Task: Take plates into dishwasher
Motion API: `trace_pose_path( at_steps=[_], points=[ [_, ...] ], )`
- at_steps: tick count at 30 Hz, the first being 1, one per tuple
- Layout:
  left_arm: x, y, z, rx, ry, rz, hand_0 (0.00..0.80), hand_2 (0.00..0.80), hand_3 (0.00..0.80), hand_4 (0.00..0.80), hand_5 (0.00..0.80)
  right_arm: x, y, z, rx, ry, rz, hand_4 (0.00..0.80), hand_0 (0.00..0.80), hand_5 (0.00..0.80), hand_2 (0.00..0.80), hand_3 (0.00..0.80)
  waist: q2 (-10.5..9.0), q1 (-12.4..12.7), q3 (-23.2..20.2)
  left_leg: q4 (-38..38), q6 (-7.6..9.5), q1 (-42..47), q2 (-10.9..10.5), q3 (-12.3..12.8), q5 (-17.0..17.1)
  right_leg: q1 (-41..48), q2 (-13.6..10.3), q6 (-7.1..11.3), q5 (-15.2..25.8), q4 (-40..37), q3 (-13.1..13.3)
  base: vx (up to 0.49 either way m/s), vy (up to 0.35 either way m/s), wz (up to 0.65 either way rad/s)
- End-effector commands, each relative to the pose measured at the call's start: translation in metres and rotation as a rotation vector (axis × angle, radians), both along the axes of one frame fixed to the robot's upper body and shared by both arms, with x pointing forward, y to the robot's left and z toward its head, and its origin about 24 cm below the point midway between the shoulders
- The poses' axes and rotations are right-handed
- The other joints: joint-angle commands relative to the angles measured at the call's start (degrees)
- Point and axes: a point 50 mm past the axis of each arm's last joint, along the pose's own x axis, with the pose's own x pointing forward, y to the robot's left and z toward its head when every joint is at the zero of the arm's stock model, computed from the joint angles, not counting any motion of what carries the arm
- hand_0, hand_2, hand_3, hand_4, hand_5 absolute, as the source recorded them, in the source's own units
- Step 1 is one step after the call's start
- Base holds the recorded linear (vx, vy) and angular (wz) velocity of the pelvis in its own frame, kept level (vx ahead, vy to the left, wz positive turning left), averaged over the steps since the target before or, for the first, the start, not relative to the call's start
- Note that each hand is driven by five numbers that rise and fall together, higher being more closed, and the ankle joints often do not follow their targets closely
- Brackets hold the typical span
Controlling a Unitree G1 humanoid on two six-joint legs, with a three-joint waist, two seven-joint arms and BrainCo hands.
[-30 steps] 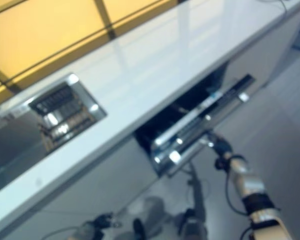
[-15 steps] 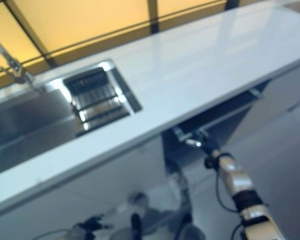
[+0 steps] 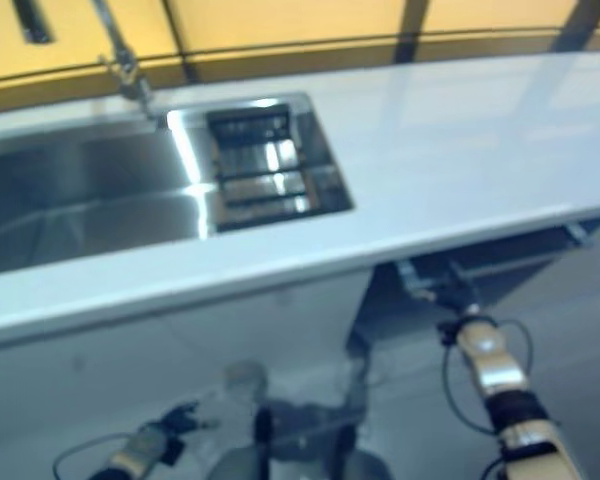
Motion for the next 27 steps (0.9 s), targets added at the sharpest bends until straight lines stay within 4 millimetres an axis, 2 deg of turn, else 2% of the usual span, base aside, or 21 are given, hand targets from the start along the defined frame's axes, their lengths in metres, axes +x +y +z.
trace_pose_path(
  at_steps=[1,2,4,6,7,8,9,11,12,15,19,22,24,27],
  points=[
    [0.006,0.017,0.01,0.026,-0.08,0.084,0.0,0.0,0.0,0.0,0.0,-0.011,0.017,-0.035,0.048,0.113,-0.009,0.0,0.0,0.0,0.0,0.0,-2.55,2.74,0.68,2.11,3.18,-0.25,-2.32,-0.99,-8.61,10.45,0.2,-1.81,-6.41,-2.88,1.43,-0.423,-0.459,0.55],
    [-0.007,0.015,0.003,0.012,-0.071,0.113,0.0,0.0,0.0,0.0,0.0,-0.027,0.009,-0.05,0.05,0.176,-0.05,0.0,0.0,0.0,0.0,0.0,-2.48,2.77,0.52,1.83,1.87,-0.31,-1.14,-2.08,-6.77,11.06,0.96,-2.98,-6.04,-4.18,0.78,-0.361,-0.41,0.49],
    [-0.024,0.013,-0.005,-0.001,-0.047,0.144,0.0,0.0,0.0,0.0,0.0,-0.046,-0.001,-0.067,0.009,0.242,-0.078,0.0,0.0,0.0,0.0,0.0,-2.02,2.4,0.59,-0.44,0.46,0.72,0.61,-1.94,-3.98,11.78,2.18,-4.16,-5.32,-5.5,-0.02,-0.351,-0.376,0.35],
    [-0.035,0.013,-0.01,-0.01,-0.015,0.161,0.0,0.0,0.0,0.0,0.0,-0.065,-0.006,-0.083,0.001,0.301,-0.101,0.0,0.0,0.0,0.0,0.0,-1.45,1.17,0.95,-1.95,-1.12,1.6,2.54,2.29,-0.38,12.85,3.2,-4.93,-5.02,-7.19,-1.71,-0.287,-0.256,0.3],
    [-0.04,0.013,-0.013,-0.012,0.003,0.16,0.0,0.0,0.0,0.0,0.0,-0.076,-0.008,-0.091,-0.016,0.319,-0.129,0.0,0.0,0.0,0.0,0.0,-1.33,0.26,0.87,-0.83,-2.04,1.74,2.9,6.75,-0.1,13.7,3.16,-4.8,-4.85,-8.54,-3.42,-0.249,-0.177,0.65],
    [-0.041,0.012,-0.014,-0.015,0.017,0.158,0.0,0.0,0.0,0.0,0.0,-0.087,-0.009,-0.098,-0.011,0.34,-0.164,0.0,0.0,0.0,0.0,0.0,-1.48,-0.21,0.82,1.22,-2.31,1.86,3.05,9.91,-0.77,14.33,2.87,-4.77,-4.38,-10.21,-4.92,-0.236,-0.124,0.88],
    [-0.044,0.012,-0.015,-0.019,0.026,0.167,0.0,0.0,0.0,0.0,0.0,-0.094,-0.01,-0.104,-0.006,0.368,-0.172,0.0,0.0,0.0,0.0,0.0,-1.48,0.0,0.85,2.95,-2.5,2.5,3.06,11.01,-2.63,14.84,2.57,-4.51,-4.1,-10.88,-5.25,-0.217,-0.08,0.95],
    [-0.048,0.01,-0.017,-0.03,0.037,0.186,0.0,0.0,0.0,0.0,0.0,-0.105,-0.011,-0.11,-0.018,0.403,-0.178,0.0,0.0,0.0,0.0,0.0,-1.47,0.73,0.68,8.85,-1.54,2.58,2.46,10.53,-5.95,15.14,2.2,-4.59,-3.62,-12.02,-5.14,-0.182,-0.005,0.66],
    [-0.053,0.009,-0.019,-0.041,0.043,0.213,0.0,0.0,0.0,0.0,0.0,-0.114,-0.012,-0.117,-0.025,0.454,-0.15,0.0,0.0,0.0,0.0,0.0,-1.39,1.42,0.2,16.01,-0.12,2.69,1.32,9.84,-10.01,15.28,1.85,-4.28,-2.9,-13.45,-4.89,-0.164,0.031,0.35],
    [-0.059,0.011,-0.021,-0.046,0.056,0.247,0.0,0.0,0.0,0.0,0.0,-0.122,-0.012,-0.122,-0.027,0.486,-0.15,0.0,0.0,0.0,0.0,0.0,-1.04,2.14,-0.94,22.59,1.01,3.65,0.29,9.94,-13.76,15.19,1.99,-3.46,-1.67,-15.58,-4.68,-0.157,0.062,0.15],
    [-0.069,0.011,-0.024,-0.053,0.073,0.272,0.0,0.0,0.0,0.0,0.0,-0.123,-0.011,-0.124,-0.013,0.466,-0.148,0.0,0.0,0.0,0.0,0.0,-0.22,2.41,-3.12,26.68,1.49,5.79,-0.46,9.38,-15.18,14.01,2.72,-3.23,-0.46,-17.56,-3.4,-0.148,0.179,-0.04],
    [-0.077,0.008,-0.028,-0.063,0.088,0.275,0.0,0.0,0.0,0.0,0.0,-0.113,-0.011,-0.112,-0.025,0.344,-0.185,0.0,0.0,0.0,0.0,0.0,0.74,1.68,-4.8,28.02,0.76,8.55,-0.34,8.38,-13.99,12.7,3.24,-3.0,0.74,-18.29,-0.81,-0.172,0.29,-0.25],
    [-0.08,0.005,-0.029,-0.071,0.089,0.281,0.0,0.0,0.0,0.0,0.0,-0.102,-0.013,-0.097,-0.038,0.229,-0.214,0.0,0.0,0.0,0.0,0.0,1.28,0.97,-5.59,25.85,0.33,11.5,-0.21,8.4,-13.25,11.44,3.22,-2.46,1.41,-18.29,0.55,-0.202,0.393,-0.23],
    [-0.085,0.002,-0.031,-0.081,0.087,0.288,0.0,0.0,0.0,0.0,0.0,-0.092,-0.016,-0.077,-0.031,0.09,-0.253,0.0,0.0,0.0,0.0,0.0,2.0,-0.22,-6.63,19.67,0.78,15.8,-0.85,8.84,-14.33,8.55,2.54,-0.72,3.35,-18.29,2.28,-0.247,0.49,-0.12]
  ],
)
